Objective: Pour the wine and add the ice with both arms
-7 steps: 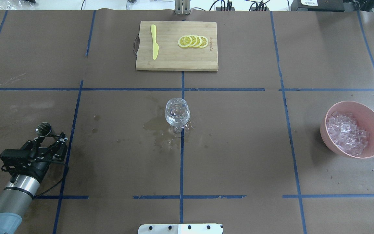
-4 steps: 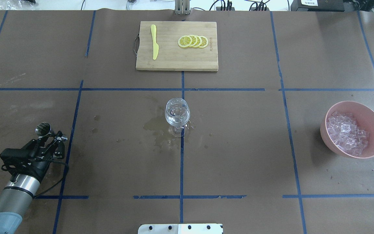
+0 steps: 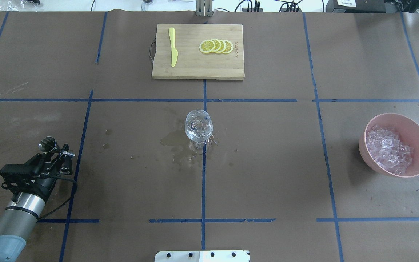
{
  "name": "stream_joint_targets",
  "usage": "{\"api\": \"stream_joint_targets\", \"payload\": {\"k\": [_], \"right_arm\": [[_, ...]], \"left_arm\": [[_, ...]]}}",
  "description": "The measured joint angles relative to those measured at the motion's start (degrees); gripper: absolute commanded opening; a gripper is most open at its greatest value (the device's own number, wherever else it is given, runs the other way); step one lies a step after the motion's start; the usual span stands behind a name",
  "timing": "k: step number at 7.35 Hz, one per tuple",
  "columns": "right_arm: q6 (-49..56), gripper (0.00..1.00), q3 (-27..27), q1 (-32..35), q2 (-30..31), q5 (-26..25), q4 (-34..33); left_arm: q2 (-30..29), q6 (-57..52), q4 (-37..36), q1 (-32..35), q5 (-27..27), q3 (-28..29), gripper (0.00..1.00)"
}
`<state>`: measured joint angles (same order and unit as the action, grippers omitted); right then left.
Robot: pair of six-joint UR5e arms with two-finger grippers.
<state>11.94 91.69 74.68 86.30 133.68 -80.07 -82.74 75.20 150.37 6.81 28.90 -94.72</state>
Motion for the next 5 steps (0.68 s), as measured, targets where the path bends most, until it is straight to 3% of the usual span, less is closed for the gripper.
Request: {"api": "stream_joint_targets", "payload": {"k": [1,5], "right_arm": [[-0.04,1.0,0.0,0.01,-0.02,0.0,0.0],[-0.07,1.0,0.25,0.03,-0.27,0.0,0.0]], "left_arm": [[-0.05,-0.28,0.01,0.02,-0.04,0.06,0.0],[-0.9,-3.57,0.58,3.2,0.07,-0.96,0.0]]}}
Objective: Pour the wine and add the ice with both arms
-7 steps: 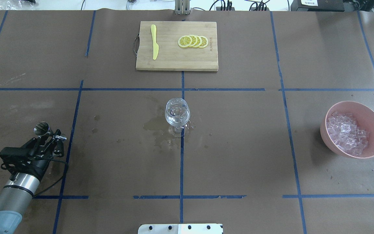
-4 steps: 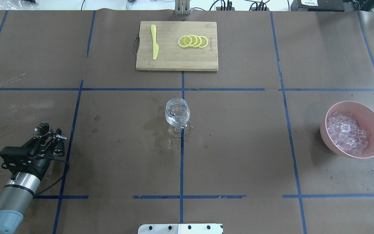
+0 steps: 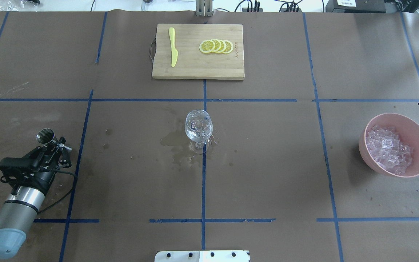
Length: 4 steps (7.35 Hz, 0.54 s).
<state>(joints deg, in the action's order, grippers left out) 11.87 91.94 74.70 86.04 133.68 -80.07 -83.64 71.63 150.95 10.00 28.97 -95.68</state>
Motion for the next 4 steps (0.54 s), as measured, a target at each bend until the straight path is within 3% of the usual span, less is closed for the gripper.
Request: {"api": "stream_joint_targets", "payload": {"k": [4], "right_arm": [[-0.06,1.0,1.52,-0.03,-0.28,0.04,0.0]], "left_arm": [[-5.73,-11.21,0.0,5.41,7.34,-5.64,0.0]]}}
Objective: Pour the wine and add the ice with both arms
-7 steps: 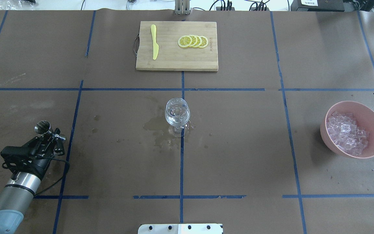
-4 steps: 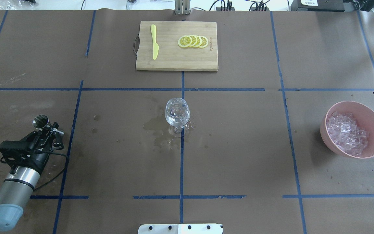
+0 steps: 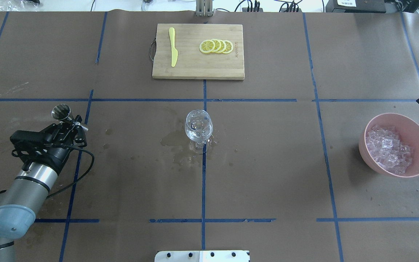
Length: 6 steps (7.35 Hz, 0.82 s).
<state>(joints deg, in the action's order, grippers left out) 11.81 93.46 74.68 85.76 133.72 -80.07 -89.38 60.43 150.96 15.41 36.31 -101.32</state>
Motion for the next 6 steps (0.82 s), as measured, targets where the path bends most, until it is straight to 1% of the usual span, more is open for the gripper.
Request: {"api": "stream_joint_targets", "payload": {"k": [2,3,4,5,6], "right_arm": [[-0.21,1.0,1.05,0.02,0.26,0.17,0.0],[-1.42,1.0,2.03,-0.02,0.36,0.21,0.0],[-4.23,1.0,2.47,-0.3,-0.16,0.17,0.24],[-7.92,1.0,2.37,-0.75,-0.83,0.0,1.08],[-10.5,1.0,2.07,-0.94,-0.97,-0.16,1.89]], "left_arm": [[-5.43,-10.51,-0.17,-0.07,0.42,-0.63,0.0],[-10.07,-17.28,-0.34,-0.22,0.56,-0.99,0.0],[-14.39,-23.95,-0.57,-0.41,0.8,-1.03,0.0],[-17.26,-30.17,-0.69,-0.58,1.92,-0.94,0.0],[-18.76,-35.86,-0.77,-0.69,3.88,-0.75,0.0]]}}
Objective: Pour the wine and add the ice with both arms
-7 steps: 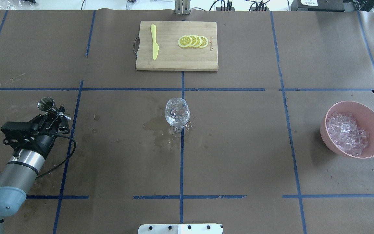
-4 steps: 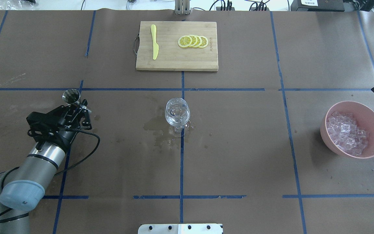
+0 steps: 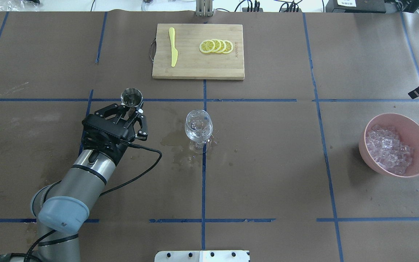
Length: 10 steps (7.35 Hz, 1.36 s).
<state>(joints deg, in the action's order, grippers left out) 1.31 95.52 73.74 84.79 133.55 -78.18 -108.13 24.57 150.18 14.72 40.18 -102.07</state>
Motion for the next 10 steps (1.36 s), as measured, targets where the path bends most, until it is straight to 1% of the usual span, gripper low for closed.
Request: {"api": "stream_joint_targets", "payload": {"k": [2,4,6,8,10], "right_arm": [[-5.51,1.0,-0.2,-0.07,0.14,-0.13,0.56],[-9.55,1.0,0.24,-0.08,0.5,-0.08,0.65],[-10.49,1.0,0.25,-0.09,0.6,-0.07,0.66],[-10.74,1.0,0.03,-0.09,0.57,-0.13,0.66],[-11.05,1.0,-0.17,-0.09,0.5,-0.13,0.66]], "left_arm": [[-2.36,-8.63,-1.31,-0.1,3.24,0.15,0.0],[-5.61,-12.42,-7.52,-0.06,4.86,0.06,0.0],[-7.16,-19.74,-10.31,0.62,5.31,-0.48,0.0],[-7.67,-28.9,-11.52,1.55,5.49,-0.67,0.0],[-8.01,-35.84,-12.25,1.75,5.52,-0.74,0.0]]}}
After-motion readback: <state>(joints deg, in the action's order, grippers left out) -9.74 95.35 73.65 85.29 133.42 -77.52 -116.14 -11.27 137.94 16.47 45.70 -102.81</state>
